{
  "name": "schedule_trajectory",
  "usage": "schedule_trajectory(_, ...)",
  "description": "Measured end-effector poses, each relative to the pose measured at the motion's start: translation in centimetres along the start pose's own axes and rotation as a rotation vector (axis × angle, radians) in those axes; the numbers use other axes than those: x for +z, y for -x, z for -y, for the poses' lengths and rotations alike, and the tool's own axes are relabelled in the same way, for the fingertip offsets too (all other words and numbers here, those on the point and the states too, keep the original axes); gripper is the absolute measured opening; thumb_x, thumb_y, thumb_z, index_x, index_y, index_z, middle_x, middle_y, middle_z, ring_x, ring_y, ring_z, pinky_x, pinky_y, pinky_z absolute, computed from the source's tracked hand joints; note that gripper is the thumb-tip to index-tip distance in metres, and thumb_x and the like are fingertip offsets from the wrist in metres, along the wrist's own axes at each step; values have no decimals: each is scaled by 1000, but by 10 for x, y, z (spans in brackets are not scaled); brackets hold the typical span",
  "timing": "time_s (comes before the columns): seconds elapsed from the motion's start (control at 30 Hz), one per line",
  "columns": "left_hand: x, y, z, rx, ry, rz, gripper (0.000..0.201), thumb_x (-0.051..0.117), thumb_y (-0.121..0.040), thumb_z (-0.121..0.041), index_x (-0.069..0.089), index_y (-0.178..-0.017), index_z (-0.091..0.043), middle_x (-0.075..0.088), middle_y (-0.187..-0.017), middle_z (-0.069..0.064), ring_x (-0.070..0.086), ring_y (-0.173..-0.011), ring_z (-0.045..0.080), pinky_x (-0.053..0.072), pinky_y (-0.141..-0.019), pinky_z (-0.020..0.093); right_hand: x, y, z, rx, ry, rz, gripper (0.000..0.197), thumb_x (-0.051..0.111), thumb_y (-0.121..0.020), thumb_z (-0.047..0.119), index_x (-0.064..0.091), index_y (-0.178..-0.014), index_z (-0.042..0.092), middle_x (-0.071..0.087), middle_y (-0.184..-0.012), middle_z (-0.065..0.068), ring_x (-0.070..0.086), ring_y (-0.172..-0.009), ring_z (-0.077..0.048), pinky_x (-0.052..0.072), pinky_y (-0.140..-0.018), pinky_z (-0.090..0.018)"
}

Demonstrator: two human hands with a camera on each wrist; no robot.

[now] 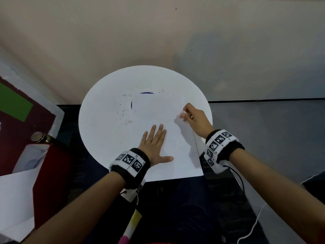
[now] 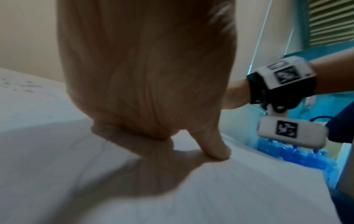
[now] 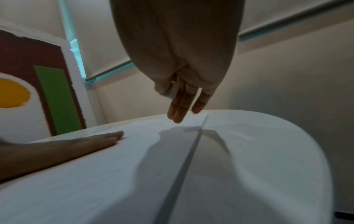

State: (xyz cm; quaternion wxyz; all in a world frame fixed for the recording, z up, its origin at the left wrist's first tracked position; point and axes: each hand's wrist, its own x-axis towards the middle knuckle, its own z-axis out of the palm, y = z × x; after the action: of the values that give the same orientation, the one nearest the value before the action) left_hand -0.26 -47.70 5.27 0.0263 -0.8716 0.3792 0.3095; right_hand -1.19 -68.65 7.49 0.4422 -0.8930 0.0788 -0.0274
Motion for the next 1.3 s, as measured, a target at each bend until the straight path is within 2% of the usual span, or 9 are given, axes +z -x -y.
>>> schedule_trajectory(0.13, -7, -10, 6, -20, 35, -69, 90, 28, -94, -64, -24, -148, -14, -36, -152, 1, -33, -140, 23, -17, -114, 42, 5, 22, -3, 76, -81, 80, 11, 67, -84, 10, 59, -78, 5, 56, -67, 2, 51, -55, -8, 45, -57, -21)
schedule_trajectory(0.33, -22, -29, 11, -42, 79, -114, 109, 44, -81, -75, -17, -151, -19, -28, -156, -8, -27, -143, 22, -12, -115, 46, 16, 16, 1, -26, 59, 87, 8, 68, -82, 12, 68, -83, 4, 55, -76, -5, 46, -64, -8, 37, -62, -14)
schedule_trajectory(0.5, -24, -39, 20, -23, 66, -139, 126, 47, -68, -86, -22, -150, -18, -32, -154, -9, -31, -141, 21, -16, -114, 49, 35, 5, 6, -61, 209, 123, 7, 64, -84, 8, 61, -80, 4, 50, -79, -4, 49, -70, -16, 42, -67, -28)
schedule_trajectory(0.63, -22, -41, 19, -21, 51, -157, 127, 47, -67, -87, -21, -150, -19, -32, -154, -8, -32, -141, 23, -17, -114, 50, 35, 16, 12, -167, 265, 285, 7, 63, -82, 6, 59, -76, 6, 48, -75, -1, 47, -65, -15, 37, -61, -24)
schedule_trajectory(0.8, -22, -41, 19, -29, 39, -156, 122, 46, -68, -87, -20, -150, -25, -32, -154, -7, -31, -141, 25, -17, -113, 52, 33, -7, 12, -53, 292, 117, 10, 63, -80, 2, 57, -75, 8, 45, -71, 3, 43, -63, -13, 34, -63, -28)
schedule_trajectory(0.93, -22, -41, 18, -18, 41, -174, 118, 47, -67, -87, -16, -150, -33, -32, -155, -6, -31, -141, 25, -18, -112, 53, 43, 21, 24, -135, 214, 221, 30, 61, -77, -3, 48, -71, 23, 42, -68, 15, 42, -60, 0, 34, -57, -12)
schedule_trajectory(1.07, -22, -41, 19, -22, 32, -155, 116, 46, -67, -88, -18, -149, -37, -35, -153, -7, -34, -140, 25, -21, -110, 51, 23, -6, 8, 14, 347, 98, 2, 60, -81, 3, 62, -80, 2, 46, -72, 1, 46, -67, -17, 37, -65, -27)
schedule_trajectory(1.23, -21, -43, 19, -21, 33, -190, 117, 49, -64, -88, -15, -149, -39, -32, -155, -6, -32, -141, 26, -19, -110, 53, 46, 25, 23, -90, 259, 177, 21, 60, -79, 0, 53, -73, 18, 41, -68, 10, 41, -62, -7, 32, -58, -19)
schedule_trajectory(1.3, -20, -42, 18, -19, 29, -189, 116, 48, -65, -88, -15, -149, -40, -33, -154, -6, -33, -141, 26, -19, -110, 53, 38, 21, 17, -51, 285, 181, 10, 62, -80, 3, 60, -76, 11, 45, -70, 5, 44, -64, -11, 34, -60, -22)
